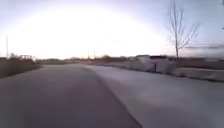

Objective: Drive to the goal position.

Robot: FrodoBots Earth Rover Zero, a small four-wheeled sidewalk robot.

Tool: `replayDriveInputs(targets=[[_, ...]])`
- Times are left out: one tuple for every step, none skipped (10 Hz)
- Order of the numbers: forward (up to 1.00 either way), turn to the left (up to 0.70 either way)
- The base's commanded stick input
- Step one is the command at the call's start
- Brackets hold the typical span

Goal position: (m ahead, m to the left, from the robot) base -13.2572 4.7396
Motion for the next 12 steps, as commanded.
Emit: replayDriveInputs(targets=[[1.0,0.01],[1.0,0.01],[1.0,0.01],[1.0,0.01],[1.0,0.01],[1.0,0.01],[1.0,0.01],[1.0,0.01],[1.0,0.01],[1.0,0.01],[1.0,0.01],[1.0,0.01]])
